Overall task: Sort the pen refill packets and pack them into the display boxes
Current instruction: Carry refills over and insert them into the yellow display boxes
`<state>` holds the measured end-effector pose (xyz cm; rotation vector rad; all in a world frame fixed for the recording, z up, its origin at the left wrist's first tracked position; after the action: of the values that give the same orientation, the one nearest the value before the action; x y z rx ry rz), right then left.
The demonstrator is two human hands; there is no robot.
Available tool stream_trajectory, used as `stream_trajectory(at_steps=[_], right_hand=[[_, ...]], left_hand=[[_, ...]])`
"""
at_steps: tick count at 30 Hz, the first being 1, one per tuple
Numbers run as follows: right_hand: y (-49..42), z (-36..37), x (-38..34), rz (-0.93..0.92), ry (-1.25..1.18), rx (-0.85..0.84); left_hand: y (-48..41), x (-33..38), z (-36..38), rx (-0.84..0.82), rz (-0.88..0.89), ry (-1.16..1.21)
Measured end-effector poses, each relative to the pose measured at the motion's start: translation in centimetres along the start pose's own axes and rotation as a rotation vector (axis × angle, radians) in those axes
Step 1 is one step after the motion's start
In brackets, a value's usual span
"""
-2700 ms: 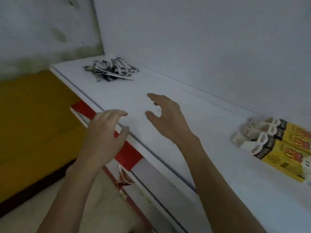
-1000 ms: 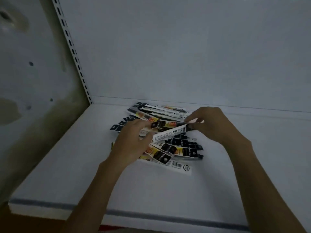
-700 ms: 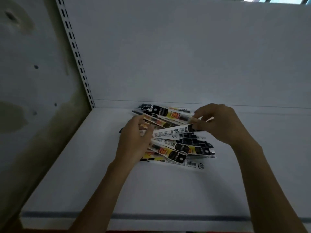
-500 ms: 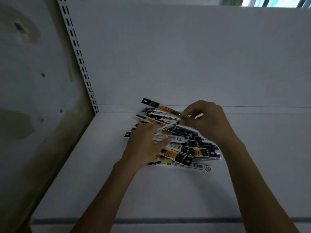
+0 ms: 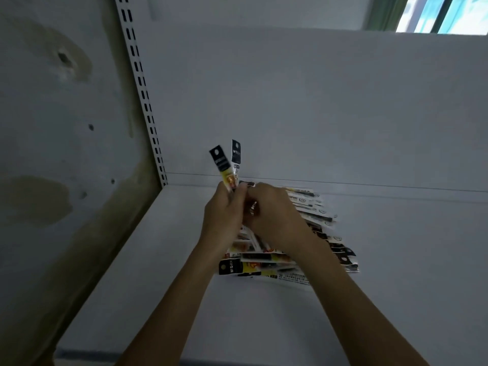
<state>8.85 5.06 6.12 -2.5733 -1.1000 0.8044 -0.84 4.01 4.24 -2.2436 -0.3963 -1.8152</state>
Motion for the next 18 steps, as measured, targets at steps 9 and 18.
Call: stream_trajectory(at_steps=[9, 18], right_hand=[[0.1, 0.4, 6.9, 0.323, 0.201, -0.280], [0.1, -1.9, 4.8, 0.020, 0.294, 0.017]], left_hand=[[0.0, -0.9, -3.8, 0.036, 0.071, 0.075], [0.3, 0.1, -4.0, 0.103, 0.383, -0.347]])
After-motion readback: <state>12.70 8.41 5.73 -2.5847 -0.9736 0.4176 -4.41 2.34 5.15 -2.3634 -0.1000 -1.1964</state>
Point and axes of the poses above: each hand's wrist, its own y-axis away from the middle knuckle, its own z-axis out of the palm, x = y × z, the point moved 1 cm from there along -y, towards the middle knuckle, and after that the axes turned 10 degrees about -z, right-handed, at the moved point
